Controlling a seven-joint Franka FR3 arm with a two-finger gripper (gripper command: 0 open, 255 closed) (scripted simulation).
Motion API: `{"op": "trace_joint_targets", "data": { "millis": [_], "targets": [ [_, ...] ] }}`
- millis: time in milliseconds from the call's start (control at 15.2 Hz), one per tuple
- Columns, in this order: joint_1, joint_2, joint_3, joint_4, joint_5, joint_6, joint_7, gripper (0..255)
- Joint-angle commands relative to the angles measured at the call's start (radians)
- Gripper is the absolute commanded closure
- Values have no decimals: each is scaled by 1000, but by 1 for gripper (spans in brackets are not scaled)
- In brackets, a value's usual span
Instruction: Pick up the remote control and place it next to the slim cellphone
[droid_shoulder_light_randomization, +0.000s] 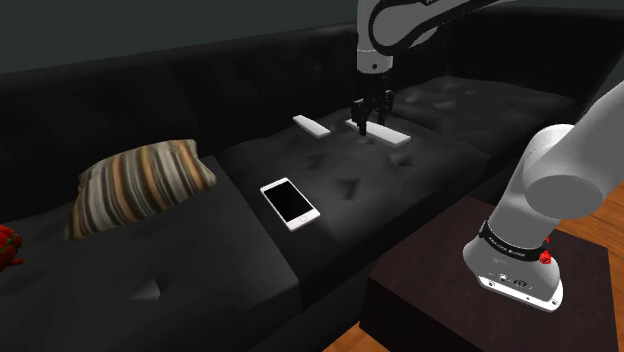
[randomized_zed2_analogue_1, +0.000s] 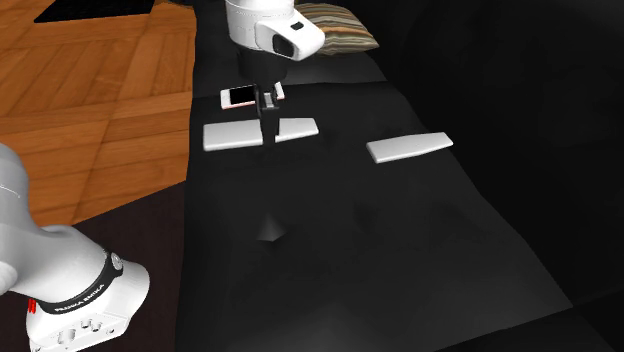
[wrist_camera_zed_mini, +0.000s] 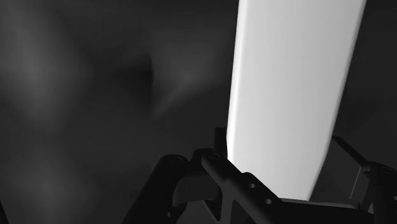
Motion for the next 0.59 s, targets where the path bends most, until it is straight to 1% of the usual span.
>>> {"op": "trace_joint_targets", "data": {
  "millis": [0, 198, 528],
  "targets": [
    [19, -43, 30, -36, 14, -6, 44, 255],
    [52, -92, 80, -73, 44, -16, 111, 255],
    [52, -70, 81, -124, 45, 56, 109, 255]
  ]
}}
